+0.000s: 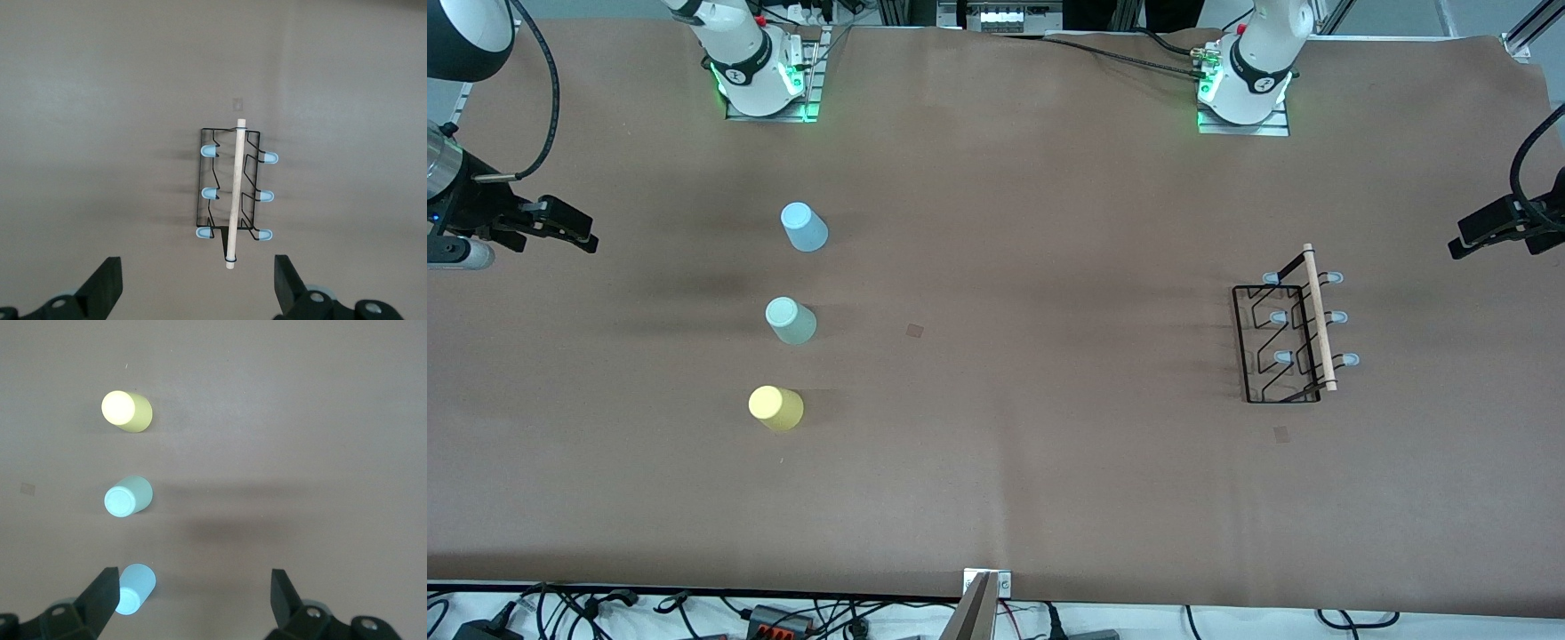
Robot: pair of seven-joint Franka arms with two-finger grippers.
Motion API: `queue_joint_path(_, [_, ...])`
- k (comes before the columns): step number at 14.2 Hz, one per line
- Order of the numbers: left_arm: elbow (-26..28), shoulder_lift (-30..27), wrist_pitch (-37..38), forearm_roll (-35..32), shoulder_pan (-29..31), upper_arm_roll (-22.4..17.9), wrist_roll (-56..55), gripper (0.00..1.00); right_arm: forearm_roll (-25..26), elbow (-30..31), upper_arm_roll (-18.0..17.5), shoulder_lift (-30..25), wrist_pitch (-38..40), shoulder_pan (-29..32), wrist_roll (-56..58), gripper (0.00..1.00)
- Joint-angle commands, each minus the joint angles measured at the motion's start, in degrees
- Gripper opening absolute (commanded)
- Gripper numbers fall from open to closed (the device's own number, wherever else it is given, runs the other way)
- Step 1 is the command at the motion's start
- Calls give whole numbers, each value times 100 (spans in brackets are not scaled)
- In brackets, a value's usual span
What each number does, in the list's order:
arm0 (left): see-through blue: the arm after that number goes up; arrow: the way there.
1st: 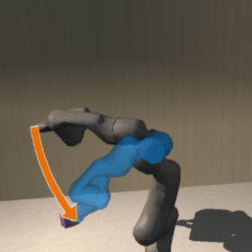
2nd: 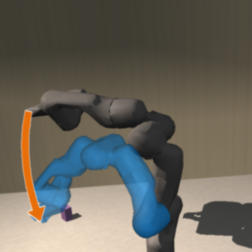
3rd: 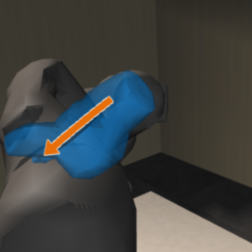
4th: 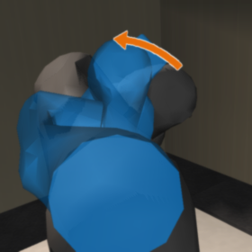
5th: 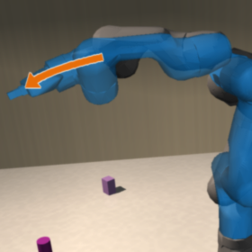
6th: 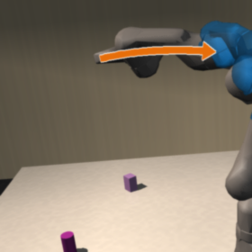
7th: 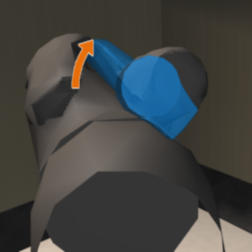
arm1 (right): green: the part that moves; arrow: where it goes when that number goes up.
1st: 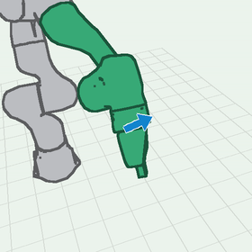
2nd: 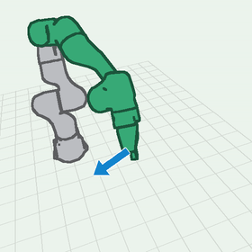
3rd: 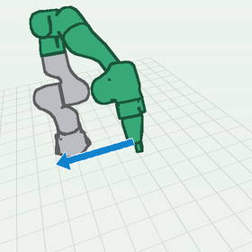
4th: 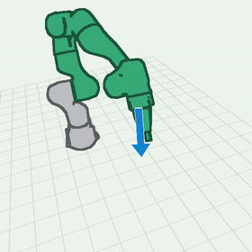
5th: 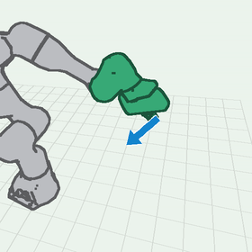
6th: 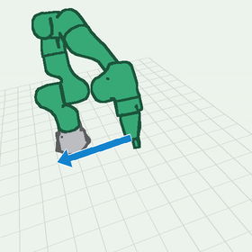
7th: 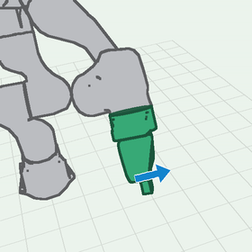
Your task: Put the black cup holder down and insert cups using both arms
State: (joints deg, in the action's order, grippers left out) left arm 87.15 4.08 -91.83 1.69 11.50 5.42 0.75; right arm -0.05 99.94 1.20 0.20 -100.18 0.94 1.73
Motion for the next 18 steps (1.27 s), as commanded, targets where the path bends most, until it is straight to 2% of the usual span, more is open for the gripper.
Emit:
queue_joint_path(1, [48,-56,25,42,46,12,92,100,5,69,-41,-134,34,37,20,100])
queue_joint_path(6, [48,-13,-2,85,46,12,75,100,5,60,-41,-108,34,46,20,100])
queue_joint_path(10, [39,330,15,121,11,73,127,100,5,60,-41,-81,7,29,20,100])
queue_joint_path(13, [336,523,-80,121,-51,125,163,100,23,52,-50,-72,-10,20,29,100])
queue_joint_path(14, [564,602,-446,34,-60,274,163,100,31,52,-50,-72,25,20,38,100])
queue_joint_path(16, [1484,603,-1700,24,-86,381,145,100,23,34,-50,-64,51,20,38,100])
queue_joint_path(18, [2591,612,-3351,24,-156,573,58,100,14,25,-59,-37,16,20,38,100])
